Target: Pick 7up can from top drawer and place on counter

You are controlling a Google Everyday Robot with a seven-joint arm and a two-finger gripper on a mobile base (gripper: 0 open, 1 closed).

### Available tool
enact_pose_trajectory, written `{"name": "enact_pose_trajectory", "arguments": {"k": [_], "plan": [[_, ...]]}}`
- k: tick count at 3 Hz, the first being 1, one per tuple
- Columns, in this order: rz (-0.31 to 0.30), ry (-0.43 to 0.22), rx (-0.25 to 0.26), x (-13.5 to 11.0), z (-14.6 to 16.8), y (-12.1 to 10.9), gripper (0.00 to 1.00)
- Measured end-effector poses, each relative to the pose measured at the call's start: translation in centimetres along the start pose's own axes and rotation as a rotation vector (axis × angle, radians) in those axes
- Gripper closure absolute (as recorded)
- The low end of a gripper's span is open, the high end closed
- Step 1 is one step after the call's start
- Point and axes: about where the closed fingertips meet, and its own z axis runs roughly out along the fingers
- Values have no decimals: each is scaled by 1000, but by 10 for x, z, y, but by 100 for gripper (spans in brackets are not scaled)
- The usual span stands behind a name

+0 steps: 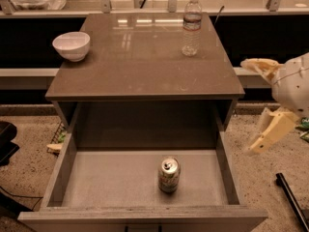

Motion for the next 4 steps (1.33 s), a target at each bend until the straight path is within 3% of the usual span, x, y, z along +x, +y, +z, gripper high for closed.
{"name": "enact_pose_trajectory", "arguments": {"k": [1, 2, 3, 4], "plan": [[-4, -279, -31, 1, 63, 16, 0], [35, -426, -82, 7, 103, 42, 0], [92, -534, -133, 18, 143, 69, 0], [92, -534, -133, 18, 143, 69, 0]]}}
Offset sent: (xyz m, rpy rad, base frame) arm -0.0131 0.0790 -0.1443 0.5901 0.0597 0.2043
